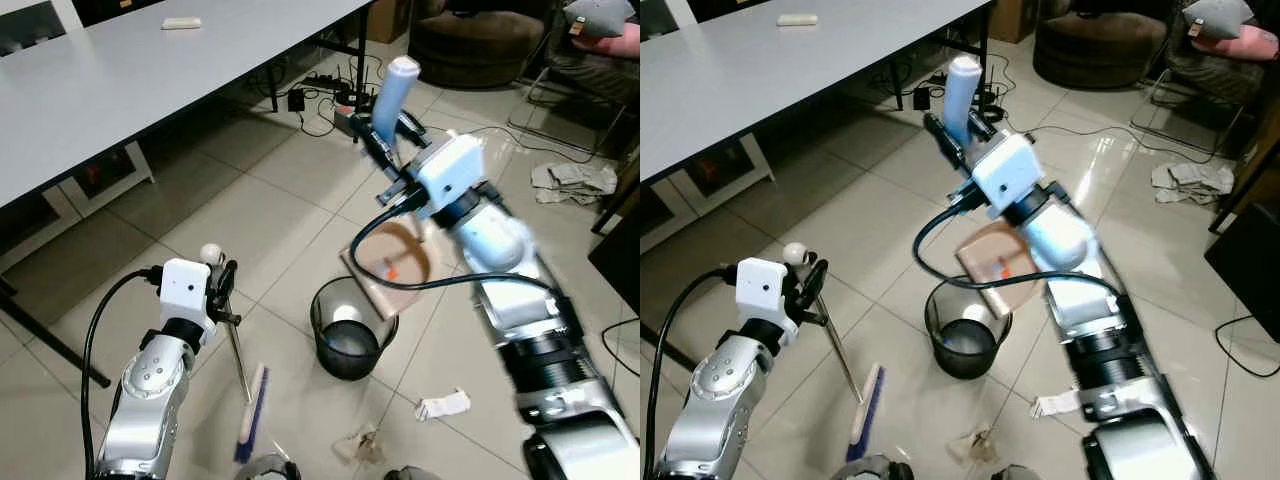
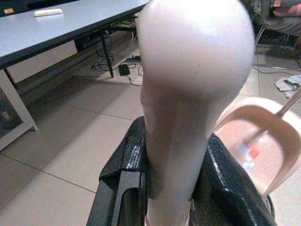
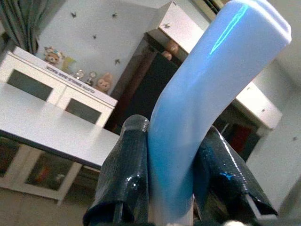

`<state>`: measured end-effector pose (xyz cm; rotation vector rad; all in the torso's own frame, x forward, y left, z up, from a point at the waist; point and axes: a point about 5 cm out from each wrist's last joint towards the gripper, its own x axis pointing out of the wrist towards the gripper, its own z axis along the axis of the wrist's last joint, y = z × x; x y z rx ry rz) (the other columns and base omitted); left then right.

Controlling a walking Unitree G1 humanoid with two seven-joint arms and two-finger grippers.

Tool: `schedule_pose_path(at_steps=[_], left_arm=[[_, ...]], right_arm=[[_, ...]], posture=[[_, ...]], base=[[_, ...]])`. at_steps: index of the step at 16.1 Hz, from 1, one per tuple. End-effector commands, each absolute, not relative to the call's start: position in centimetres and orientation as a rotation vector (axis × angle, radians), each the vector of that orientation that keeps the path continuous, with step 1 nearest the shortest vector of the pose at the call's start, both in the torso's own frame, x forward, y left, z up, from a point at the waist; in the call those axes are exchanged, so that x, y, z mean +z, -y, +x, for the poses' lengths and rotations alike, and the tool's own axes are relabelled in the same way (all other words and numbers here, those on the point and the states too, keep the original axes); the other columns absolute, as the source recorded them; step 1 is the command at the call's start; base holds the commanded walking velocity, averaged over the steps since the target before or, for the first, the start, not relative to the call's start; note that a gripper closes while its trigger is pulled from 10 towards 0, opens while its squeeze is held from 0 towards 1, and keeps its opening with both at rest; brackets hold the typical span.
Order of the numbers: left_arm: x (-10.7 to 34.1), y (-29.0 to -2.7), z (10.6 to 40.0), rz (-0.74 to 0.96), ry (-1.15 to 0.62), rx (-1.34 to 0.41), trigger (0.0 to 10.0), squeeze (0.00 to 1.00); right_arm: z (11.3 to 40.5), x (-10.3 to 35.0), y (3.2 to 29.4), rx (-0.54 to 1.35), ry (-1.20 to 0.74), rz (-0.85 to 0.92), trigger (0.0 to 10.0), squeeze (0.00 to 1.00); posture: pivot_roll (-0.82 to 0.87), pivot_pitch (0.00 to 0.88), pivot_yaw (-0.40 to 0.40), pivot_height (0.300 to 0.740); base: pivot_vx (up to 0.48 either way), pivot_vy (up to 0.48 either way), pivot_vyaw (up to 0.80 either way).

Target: Sweep floor

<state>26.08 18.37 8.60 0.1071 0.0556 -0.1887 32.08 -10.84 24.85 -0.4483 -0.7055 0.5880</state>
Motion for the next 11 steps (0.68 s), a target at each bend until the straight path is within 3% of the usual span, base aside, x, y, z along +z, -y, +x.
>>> schedule_pose_path(at_steps=[1,2,4,5,9,11], left_arm=[[9.5,-18.2,26.2,0.128,-0.021,-0.203,10.0,0.0],[9.5,-18.1,26.2,0.129,-0.02,-0.205,10.0,0.0],[9.6,-17.6,26.2,0.121,-0.022,-0.259,10.0,0.0],[9.6,-17.2,26.2,0.12,-0.023,-0.287,10.0,0.0],[9.5,-17.1,26.0,0.101,-0.034,-0.293,10.0,0.0],[9.6,-17.0,25.9,0.1,-0.032,-0.294,10.0,0.0]], right_arm=[[31.7,29.4,13.1,0.459,0.831,-0.489,10.0,0.0],[31.7,29.8,13.7,0.427,0.825,-0.49,10.0,0.0],[31.5,30.9,20.1,0.146,0.739,-0.51,10.0,0.0],[31.0,30.7,21.8,0.081,0.718,-0.534,10.0,0.0],[29.1,26.4,27.3,-0.169,0.498,-0.481,10.0,0.0],[28.4,24.5,28.1,-0.24,0.424,-0.52,10.0,0.0]], posture=[[0.0,0.064,0.056,0.74],[0.0,0.065,0.056,0.74],[-0.01,0.065,0.068,0.74],[-0.02,0.068,0.07,0.74],[-0.03,0.084,0.076,0.74],[-0.02,0.085,0.065,0.74]], base=[[0.0,0.0,0.0],[0.0,0.0,0.0],[0.0,0.0,0.0],[0.0,0.0,0.0],[0.0,0.0,0.0],[0.0,0.0,0.0]])
